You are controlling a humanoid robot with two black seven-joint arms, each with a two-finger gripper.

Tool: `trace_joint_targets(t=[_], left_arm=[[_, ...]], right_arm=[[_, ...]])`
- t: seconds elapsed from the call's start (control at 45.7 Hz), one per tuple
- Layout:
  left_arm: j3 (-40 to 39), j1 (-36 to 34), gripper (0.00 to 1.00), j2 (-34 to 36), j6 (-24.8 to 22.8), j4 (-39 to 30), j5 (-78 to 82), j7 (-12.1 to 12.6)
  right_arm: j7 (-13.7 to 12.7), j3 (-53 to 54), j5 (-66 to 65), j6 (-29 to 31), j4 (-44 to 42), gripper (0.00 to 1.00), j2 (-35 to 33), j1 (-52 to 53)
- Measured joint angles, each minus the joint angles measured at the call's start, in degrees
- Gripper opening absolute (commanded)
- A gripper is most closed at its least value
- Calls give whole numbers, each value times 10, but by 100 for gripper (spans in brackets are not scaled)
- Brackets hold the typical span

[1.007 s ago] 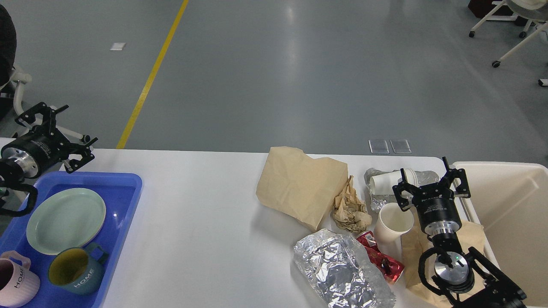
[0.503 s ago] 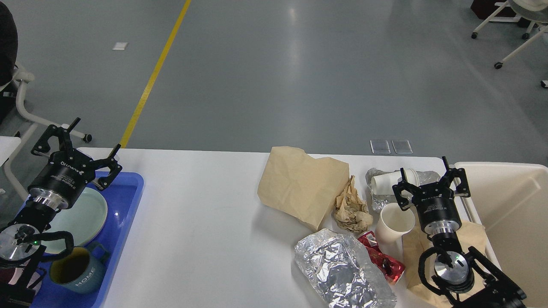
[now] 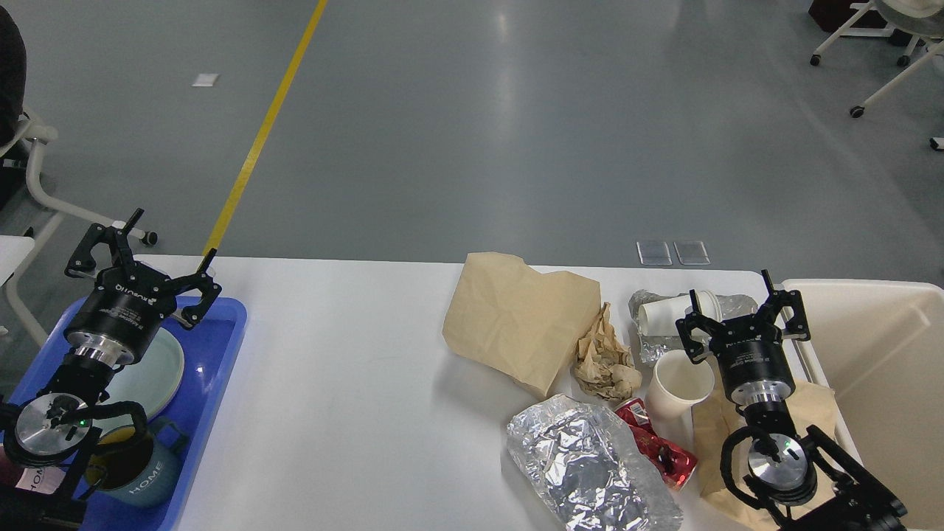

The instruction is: Tidy desktop

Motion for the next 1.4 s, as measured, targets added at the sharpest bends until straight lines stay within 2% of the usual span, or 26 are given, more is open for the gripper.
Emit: trace_joint_targets(t=[0.175,0.503,0.81,0.897,1.028,1.094,1.4], left_arm=[[-9,-13,96,-5,-3,22,-4,0],[-5,-63,96,-22,-9,110,-6,0],[-4,-59,96,-66,-26,142,-7,-2],[-6,-52,96,-75,-52,163,-7,-13],[-6,-49,96,-86,-100,196,-7,-54],[-4,-50,96,-86,-116,206,-8,-64],[-1,-53,96,-84,-124,212,-17,-63]], right_arm=[[0,0,0,0,0,100,0,0],[0,0,0,0,0,100,0,0],[0,0,0,0,0,100,0,0],[0,0,0,0,-1,100,0,0],[0,0,0,0,-1,100,0,0],[0,0,0,0,-1,100,0,0],[0,0,0,0,-1,100,0,0]])
